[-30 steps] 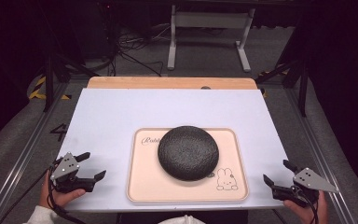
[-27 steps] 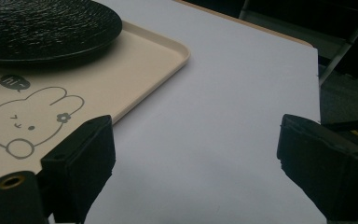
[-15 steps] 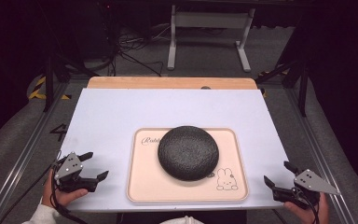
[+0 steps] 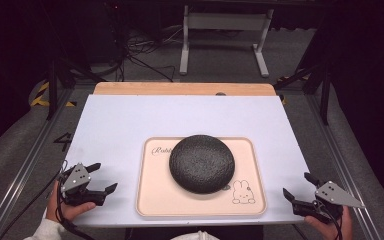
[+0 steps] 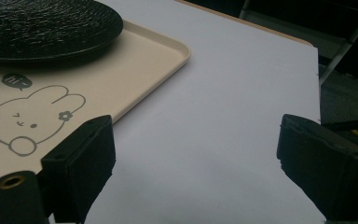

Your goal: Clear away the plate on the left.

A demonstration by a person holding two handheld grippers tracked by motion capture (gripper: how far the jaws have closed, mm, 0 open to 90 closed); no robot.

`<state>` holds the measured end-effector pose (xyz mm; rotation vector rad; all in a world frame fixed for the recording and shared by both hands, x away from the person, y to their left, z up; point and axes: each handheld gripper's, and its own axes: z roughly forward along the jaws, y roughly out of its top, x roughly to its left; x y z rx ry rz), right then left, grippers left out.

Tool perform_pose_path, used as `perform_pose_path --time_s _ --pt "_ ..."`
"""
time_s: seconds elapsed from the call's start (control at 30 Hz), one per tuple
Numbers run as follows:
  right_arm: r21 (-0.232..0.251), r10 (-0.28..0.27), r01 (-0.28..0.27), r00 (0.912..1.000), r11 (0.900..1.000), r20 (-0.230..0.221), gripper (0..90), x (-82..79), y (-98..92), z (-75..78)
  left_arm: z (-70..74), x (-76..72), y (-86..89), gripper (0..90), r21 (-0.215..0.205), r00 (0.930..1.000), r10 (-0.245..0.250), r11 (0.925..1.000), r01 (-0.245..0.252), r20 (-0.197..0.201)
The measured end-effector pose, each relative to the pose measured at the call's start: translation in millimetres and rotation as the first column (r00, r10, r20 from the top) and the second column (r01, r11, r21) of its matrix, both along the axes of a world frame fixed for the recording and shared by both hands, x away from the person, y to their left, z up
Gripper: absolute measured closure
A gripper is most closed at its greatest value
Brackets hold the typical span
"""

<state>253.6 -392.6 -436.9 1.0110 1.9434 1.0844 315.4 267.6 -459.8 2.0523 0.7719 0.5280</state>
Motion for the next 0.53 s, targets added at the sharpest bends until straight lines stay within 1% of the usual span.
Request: perform_pose_path --time_s 0.23,0.37,0.53 --pt "0.006 0.0 0.0 1.0 1.0 -0.003 12.1 0.8 -1.7 -0.9 -0.2 1.3 -3.6 12.1 0.023 1.0 -0.008 0.9997 0.008 -0.002" --pt "0.008 0.0 0.0 1.0 1.0 -0.006 12.1 1.1 -1.9 -1.4 -0.4 1.5 -4.2 12.1 0.016 1.0 -0.006 0.9998 0.006 -0.006" --pt "0.011 -0.001 0.001 1.0 1.0 -0.007 12.1 0.9 -2.4 -1.4 -0.8 2.5 -5.1 12.1 0.022 0.9999 -0.01 0.9997 0.01 -0.007"
